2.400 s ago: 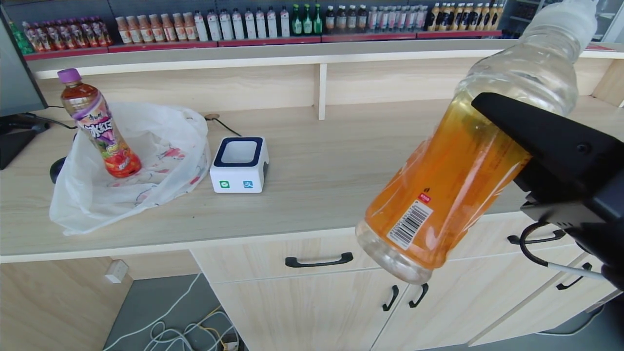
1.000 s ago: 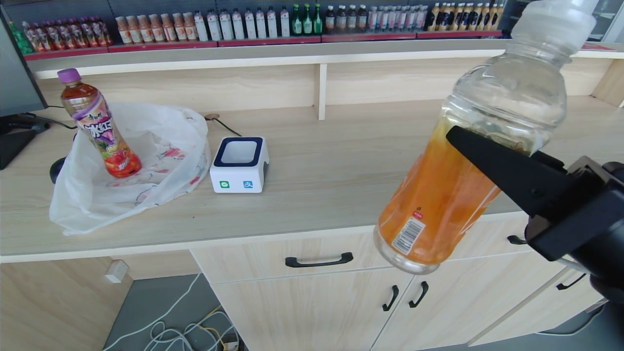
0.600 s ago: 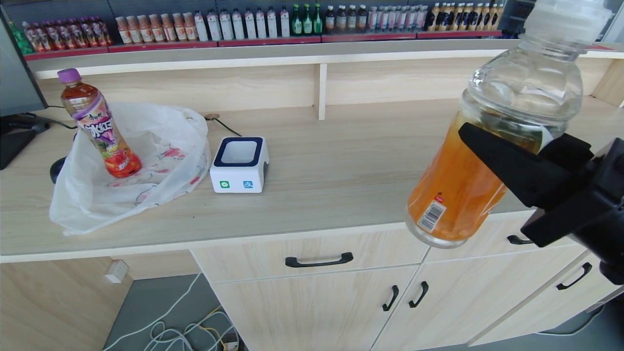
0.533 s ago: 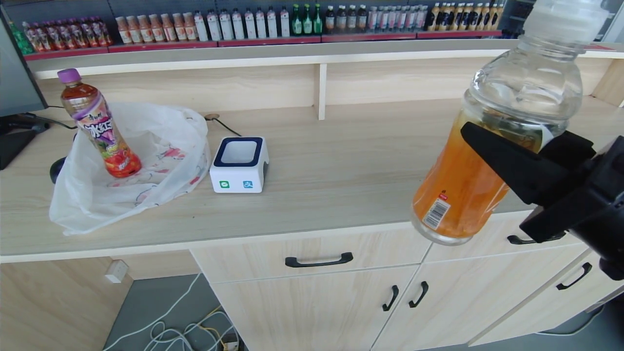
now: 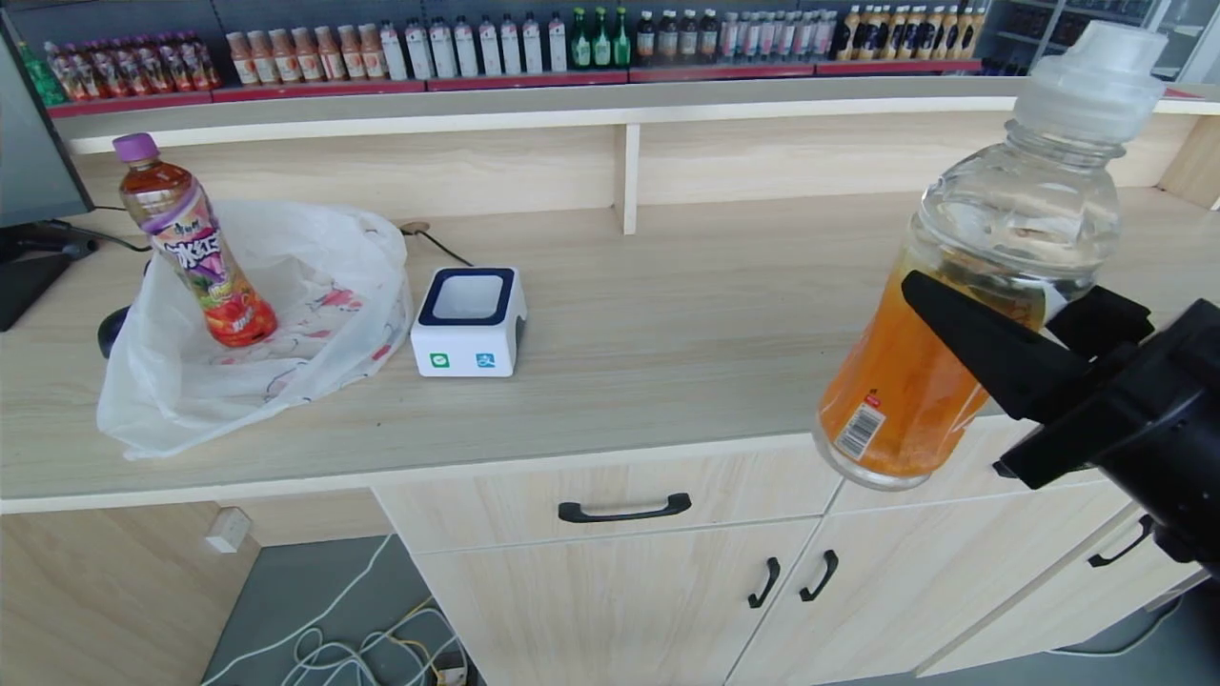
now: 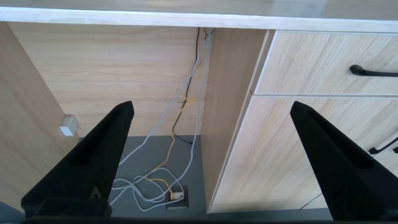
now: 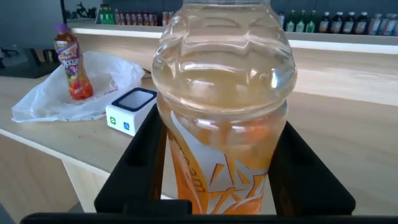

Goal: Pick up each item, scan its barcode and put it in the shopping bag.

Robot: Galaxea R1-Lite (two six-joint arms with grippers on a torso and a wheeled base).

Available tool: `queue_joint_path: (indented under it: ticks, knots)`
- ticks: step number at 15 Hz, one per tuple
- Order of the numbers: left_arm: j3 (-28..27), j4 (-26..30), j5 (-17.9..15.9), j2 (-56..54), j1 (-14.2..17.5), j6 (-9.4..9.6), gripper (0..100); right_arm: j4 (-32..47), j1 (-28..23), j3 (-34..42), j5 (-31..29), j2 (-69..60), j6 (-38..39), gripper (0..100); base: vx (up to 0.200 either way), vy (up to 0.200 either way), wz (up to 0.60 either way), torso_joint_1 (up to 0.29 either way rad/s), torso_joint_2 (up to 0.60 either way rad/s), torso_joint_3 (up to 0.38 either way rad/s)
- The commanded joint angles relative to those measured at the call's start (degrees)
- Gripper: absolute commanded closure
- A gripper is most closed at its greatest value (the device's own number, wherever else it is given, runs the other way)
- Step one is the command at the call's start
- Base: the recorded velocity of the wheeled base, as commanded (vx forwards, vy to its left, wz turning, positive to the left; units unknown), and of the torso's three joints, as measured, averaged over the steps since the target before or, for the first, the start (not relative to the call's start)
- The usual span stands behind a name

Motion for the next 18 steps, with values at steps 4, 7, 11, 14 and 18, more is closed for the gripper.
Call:
queue_joint_path:
  ticks: [4,7,11,14,18]
  knots:
    - [0.0,0.1,0.0,0.0,0.0,0.08,0,0.4,-1.3,-0.3,0.4,1.8,0.4,100,0.000,0.000,0.00,0.000,0.00,0.000]
    - [0.0,0.1,0.0,0.0,-0.1,0.17,0,0.3,-1.2,-1.8,0.8,3.1,3.4,100,0.000,0.000,0.00,0.000,0.00,0.000]
    - [0.0,0.1,0.0,0.0,-0.1,0.08,0,-0.5,-1.3,-3.9,-0.2,3.9,3.7,100,0.000,0.000,0.00,0.000,0.00,0.000]
    - [0.0,0.1,0.1,0.0,0.0,-0.18,0,-1.0,-1.6,-9.2,-0.3,4.8,3.0,100,0.000,0.200,0.00,0.001,0.00,0.001]
    - [0.0,0.1,0.1,0.0,0.0,-0.18,0,-1.2,-1.7,-6.1,-3.2,4.2,3.4,100,0.000,0.200,0.00,0.006,0.00,0.002]
